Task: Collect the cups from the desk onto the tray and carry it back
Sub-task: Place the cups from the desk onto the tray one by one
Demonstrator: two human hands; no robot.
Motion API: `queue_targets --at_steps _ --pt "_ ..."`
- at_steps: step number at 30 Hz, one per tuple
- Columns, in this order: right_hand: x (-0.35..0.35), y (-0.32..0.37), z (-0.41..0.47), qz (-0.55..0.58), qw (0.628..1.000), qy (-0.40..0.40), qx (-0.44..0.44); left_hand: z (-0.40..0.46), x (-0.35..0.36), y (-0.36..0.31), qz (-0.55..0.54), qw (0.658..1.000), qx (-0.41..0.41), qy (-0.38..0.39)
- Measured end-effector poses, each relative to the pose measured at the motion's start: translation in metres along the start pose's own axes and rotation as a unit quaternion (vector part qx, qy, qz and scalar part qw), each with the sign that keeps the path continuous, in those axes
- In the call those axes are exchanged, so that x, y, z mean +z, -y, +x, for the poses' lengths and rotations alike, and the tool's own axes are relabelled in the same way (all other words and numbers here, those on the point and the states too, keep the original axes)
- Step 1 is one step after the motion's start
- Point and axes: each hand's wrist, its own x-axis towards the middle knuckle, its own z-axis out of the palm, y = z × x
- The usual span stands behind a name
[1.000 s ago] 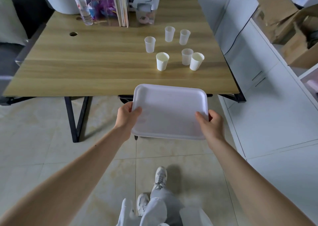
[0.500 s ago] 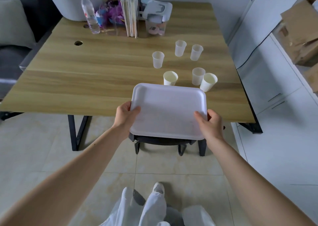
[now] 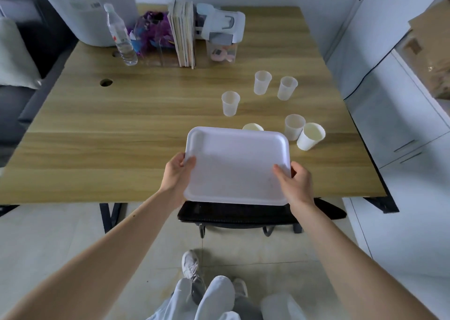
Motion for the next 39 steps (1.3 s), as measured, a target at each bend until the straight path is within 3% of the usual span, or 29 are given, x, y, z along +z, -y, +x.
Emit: queue_targets --at_steps 8,14,19,31,39 --pt "0.055 0.013 0.016 -0.004 1.000 -0.011 0.023 0.055 -0.030 -0.009 0.004 1.000 0.018 0.015" --pt "0.075 0.018 0.031 0.004 0.999 0.022 0.039 0.085 -0.045 -0.010 0.021 0.999 0.001 -0.029" --pt "0.085 0.018 0.056 -0.013 0.998 -0.009 0.057 0.105 -0.062 -0.009 0.017 0.999 -0.022 -0.026" --pt "0.103 0.014 0.118 -0.126 0.992 0.012 -0.002 0.130 -0.076 0.014 -0.006 0.996 -0.055 -0.075" --pt "0.117 0.011 0.132 -0.136 0.991 0.003 -0.002 0.146 -0.076 0.015 -0.006 0.994 -0.070 -0.082"
